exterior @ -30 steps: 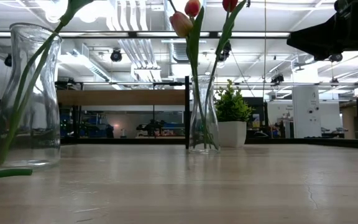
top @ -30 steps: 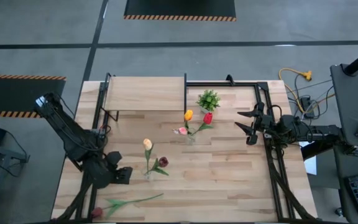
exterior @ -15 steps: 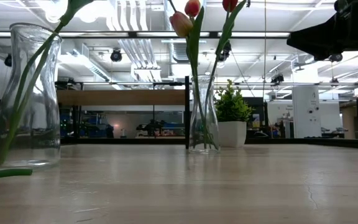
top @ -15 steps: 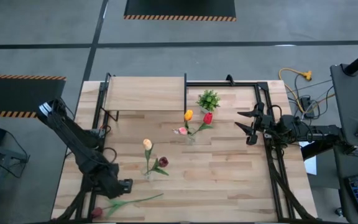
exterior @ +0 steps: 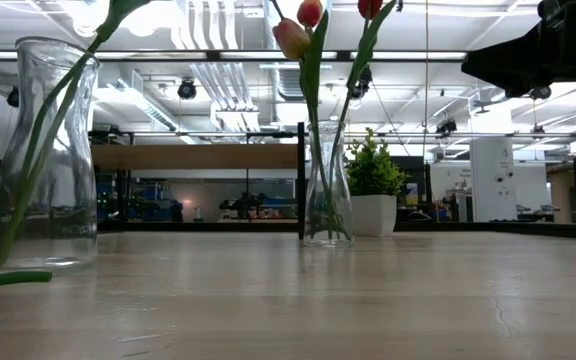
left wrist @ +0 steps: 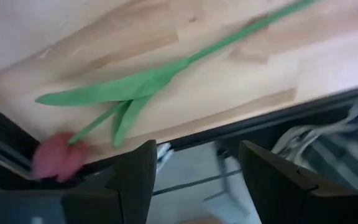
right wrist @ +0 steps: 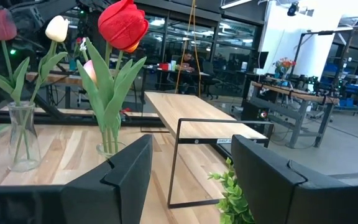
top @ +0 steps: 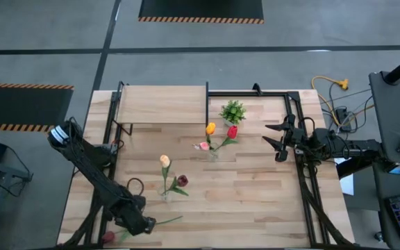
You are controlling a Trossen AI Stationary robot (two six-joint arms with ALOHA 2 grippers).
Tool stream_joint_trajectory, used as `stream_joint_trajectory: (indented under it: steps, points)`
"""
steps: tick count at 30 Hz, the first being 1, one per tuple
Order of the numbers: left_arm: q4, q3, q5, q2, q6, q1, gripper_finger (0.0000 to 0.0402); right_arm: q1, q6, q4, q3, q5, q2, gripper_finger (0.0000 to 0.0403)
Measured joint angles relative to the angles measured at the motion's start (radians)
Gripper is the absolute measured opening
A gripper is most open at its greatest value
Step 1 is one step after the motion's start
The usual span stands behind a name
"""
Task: Pick and place flowers into a vace then onto a shelf
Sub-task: Put the dark red tulip into the top transparent flower vase
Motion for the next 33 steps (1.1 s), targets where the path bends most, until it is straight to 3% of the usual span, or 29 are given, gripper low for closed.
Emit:
stream_joint_trajectory:
  steps: [6,14,26,33]
  points:
    - [-0.013,0.000,0.086,0.039,0.169,-0.006,0.0204,0.000,0.000,0.000,0.000,0.000,0.000,0.0210]
    - [-0.033,0.000,0.089,0.053,0.450,0.005,0.0187,0.000,0.000,0.001,0.000,0.000,0.000,0.0210]
    - [-0.041,0.000,0.119,0.051,1.145,0.063,0.0184,0.000,0.031,0.003,0.000,0.000,0.000,0.0210]
    - [-0.098,-0.002,0.121,0.050,1.377,0.055,0.0184,0.000,0.085,-0.007,0.000,0.000,0.000,0.0210]
